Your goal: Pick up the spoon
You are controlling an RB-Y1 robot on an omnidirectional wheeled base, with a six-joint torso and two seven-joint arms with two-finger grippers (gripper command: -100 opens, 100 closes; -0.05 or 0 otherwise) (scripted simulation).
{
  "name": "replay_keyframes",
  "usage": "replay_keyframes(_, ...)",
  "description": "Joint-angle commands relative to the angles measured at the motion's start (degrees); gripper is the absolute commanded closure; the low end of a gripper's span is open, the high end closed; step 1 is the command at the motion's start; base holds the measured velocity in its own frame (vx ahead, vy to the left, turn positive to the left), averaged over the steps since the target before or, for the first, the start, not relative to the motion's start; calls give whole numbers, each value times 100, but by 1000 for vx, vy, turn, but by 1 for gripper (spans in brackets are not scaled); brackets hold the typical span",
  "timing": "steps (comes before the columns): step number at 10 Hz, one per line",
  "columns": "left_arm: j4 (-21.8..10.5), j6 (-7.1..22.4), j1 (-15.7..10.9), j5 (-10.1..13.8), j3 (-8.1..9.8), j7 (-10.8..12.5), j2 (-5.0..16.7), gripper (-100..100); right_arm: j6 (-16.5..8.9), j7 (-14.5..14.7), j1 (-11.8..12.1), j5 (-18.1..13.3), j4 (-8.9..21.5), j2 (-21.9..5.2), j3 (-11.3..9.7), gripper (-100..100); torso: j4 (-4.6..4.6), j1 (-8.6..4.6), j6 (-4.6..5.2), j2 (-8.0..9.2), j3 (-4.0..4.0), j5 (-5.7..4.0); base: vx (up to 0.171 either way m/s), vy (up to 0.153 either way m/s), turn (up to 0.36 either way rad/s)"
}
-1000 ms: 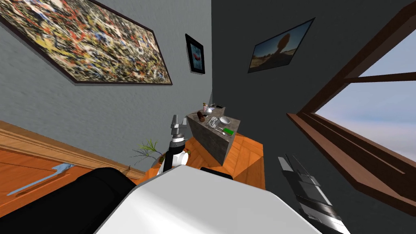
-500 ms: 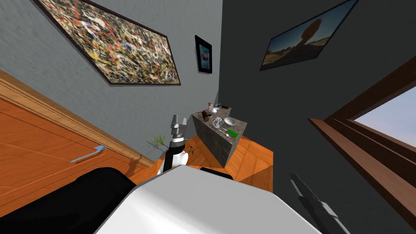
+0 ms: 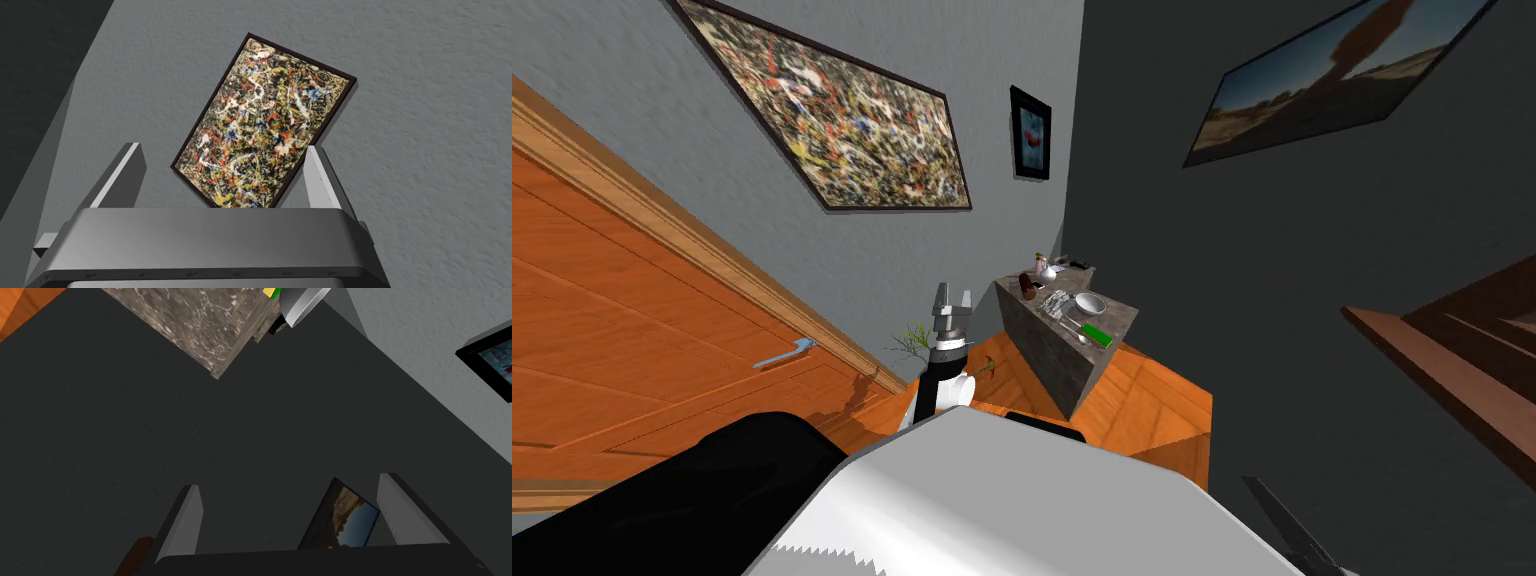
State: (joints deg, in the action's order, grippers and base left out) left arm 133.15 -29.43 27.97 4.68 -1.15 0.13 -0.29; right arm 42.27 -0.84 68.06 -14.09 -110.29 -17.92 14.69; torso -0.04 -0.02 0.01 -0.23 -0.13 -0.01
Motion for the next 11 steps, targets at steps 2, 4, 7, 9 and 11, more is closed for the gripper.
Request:
replay_keyframes(2,0,0,-1,0,-1,0,0,0,172,15,495,-400,423,-260,199,-100,-1,2,-5,-4,-2,1,64,8,353)
replay_keyframes(4,0,0,0,0,0,0,0,0,250,14,745,-677,681,-394,290,-100,-2,7,1,-10,-6,2,58,24,220)
replay_keyframes(7,0,0,1,0,0,0,0,0,400,-2,1124,-1119,1139,-679,464,-100,-5,15,0,-20,-12,4,87,38,336)
replay_keyframes(9,0,0,1,0,-1,0,0,0,471,-18,1290,-1339,1362,-831,546,-100,-6,28,-3,-32,-18,6,113,57,313)
replay_keyframes(11,0,0,0,0,0,0,0,0,604,-64,1566,-1723,1786,-1151,696,-100,-7,24,-3,-33,-19,6,132,52,428)
